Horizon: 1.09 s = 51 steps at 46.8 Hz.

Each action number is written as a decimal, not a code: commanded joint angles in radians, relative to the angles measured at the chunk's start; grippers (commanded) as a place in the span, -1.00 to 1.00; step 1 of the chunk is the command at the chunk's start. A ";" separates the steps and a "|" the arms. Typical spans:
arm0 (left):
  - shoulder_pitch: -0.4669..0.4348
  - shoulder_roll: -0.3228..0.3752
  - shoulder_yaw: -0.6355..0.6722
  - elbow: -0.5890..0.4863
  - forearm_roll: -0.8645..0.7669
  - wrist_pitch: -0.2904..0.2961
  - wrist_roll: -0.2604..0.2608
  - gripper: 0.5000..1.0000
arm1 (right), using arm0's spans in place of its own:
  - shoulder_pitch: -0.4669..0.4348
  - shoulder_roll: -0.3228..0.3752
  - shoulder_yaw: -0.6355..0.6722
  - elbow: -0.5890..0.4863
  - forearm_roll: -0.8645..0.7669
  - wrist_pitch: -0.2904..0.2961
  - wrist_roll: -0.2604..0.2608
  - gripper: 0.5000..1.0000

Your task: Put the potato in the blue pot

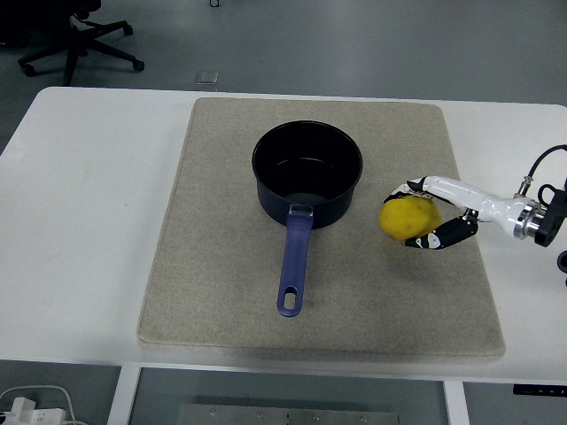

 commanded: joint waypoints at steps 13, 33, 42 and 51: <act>0.000 0.000 0.000 0.000 0.000 0.000 0.000 0.98 | 0.083 -0.098 0.018 -0.009 0.010 0.043 0.024 -1.00; 0.000 0.000 0.000 0.000 0.000 0.000 0.000 0.98 | 0.284 -0.209 0.018 -0.009 0.140 0.157 0.026 -1.00; 0.000 0.000 0.000 0.000 0.000 0.000 0.000 0.98 | 0.316 -0.200 0.017 -0.017 0.140 0.172 0.018 -1.00; 0.000 0.000 0.000 0.000 0.000 0.000 0.000 0.98 | 0.385 -0.145 0.006 -0.017 0.140 0.172 0.012 -1.00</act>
